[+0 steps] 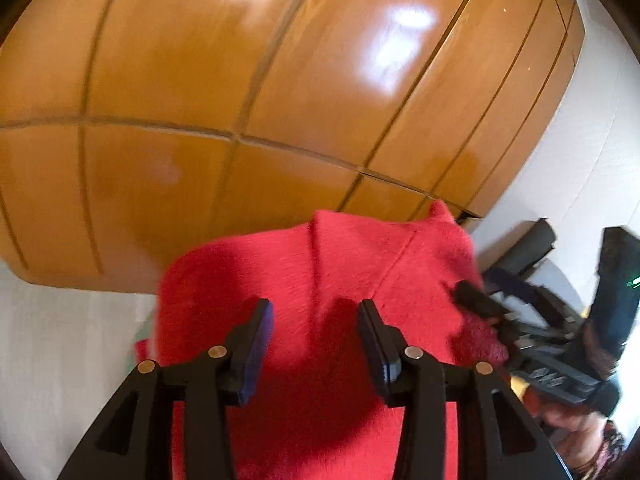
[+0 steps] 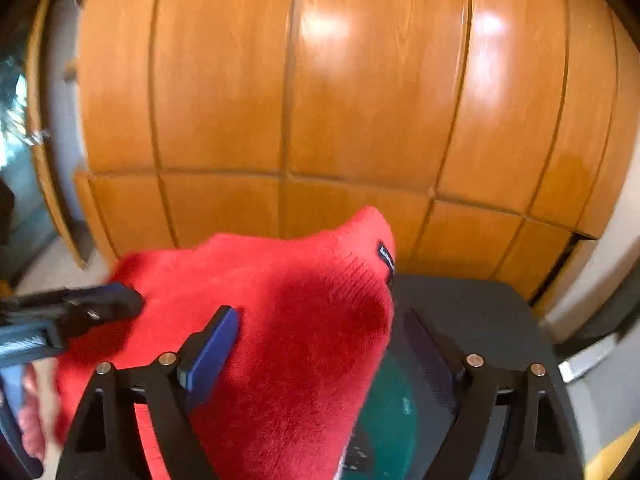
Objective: Fold clothes
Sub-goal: 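Open both grippers and pull back from the stacked sweater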
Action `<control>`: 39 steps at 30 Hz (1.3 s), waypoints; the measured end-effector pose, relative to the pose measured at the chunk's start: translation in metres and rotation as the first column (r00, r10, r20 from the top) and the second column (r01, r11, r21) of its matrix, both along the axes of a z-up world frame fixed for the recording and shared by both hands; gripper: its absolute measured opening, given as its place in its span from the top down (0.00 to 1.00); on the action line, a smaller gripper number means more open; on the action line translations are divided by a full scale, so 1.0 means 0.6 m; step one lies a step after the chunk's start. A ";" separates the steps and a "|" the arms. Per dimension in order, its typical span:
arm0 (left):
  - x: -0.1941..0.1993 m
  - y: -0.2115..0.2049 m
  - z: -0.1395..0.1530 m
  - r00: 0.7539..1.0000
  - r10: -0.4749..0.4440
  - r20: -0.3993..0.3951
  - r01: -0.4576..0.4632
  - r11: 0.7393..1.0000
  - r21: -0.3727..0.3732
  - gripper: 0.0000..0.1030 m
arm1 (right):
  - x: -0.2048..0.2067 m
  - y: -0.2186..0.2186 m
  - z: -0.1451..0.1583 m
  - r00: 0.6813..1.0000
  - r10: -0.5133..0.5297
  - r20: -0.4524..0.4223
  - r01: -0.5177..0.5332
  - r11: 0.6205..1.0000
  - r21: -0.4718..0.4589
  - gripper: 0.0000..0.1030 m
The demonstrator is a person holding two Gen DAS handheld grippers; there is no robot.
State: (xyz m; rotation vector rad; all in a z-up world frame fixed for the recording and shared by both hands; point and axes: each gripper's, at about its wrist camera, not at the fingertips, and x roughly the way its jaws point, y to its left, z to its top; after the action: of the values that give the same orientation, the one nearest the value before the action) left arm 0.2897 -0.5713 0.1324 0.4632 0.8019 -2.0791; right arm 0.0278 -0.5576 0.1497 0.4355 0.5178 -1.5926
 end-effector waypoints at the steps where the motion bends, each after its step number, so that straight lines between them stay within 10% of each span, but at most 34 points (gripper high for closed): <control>1: 0.010 0.017 0.007 0.999 0.027 0.018 -0.026 0.999 -0.027 0.56 | 0.003 0.016 0.011 1.000 0.009 0.008 -0.009 1.000 -0.025 0.18; 11: 0.108 0.220 -0.076 0.952 0.296 0.083 -0.278 0.944 -0.179 0.44 | 0.040 0.199 -0.034 0.995 -0.027 0.093 0.038 0.992 -0.121 0.11; 17: 0.129 0.325 -0.161 0.923 0.367 0.113 -0.342 0.920 -0.191 0.43 | 0.080 0.301 -0.156 0.970 -0.132 0.202 0.148 0.987 -0.065 0.09; 27: 0.094 0.347 -0.196 0.922 0.303 0.242 -0.282 0.952 -0.118 0.43 | 0.148 0.392 -0.370 0.918 -0.251 0.306 0.218 0.966 0.140 0.09; 39: 0.073 0.363 -0.195 0.884 0.325 0.336 -0.287 0.945 -0.159 0.43 | 0.187 0.410 -0.306 0.961 -0.186 0.203 0.179 0.982 0.053 0.07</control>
State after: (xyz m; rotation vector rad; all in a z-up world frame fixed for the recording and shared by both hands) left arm 0.3338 -0.3533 0.0156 0.5954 0.5076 -1.6664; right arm 0.1402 -0.3119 -0.0342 0.6836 0.3540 -1.6928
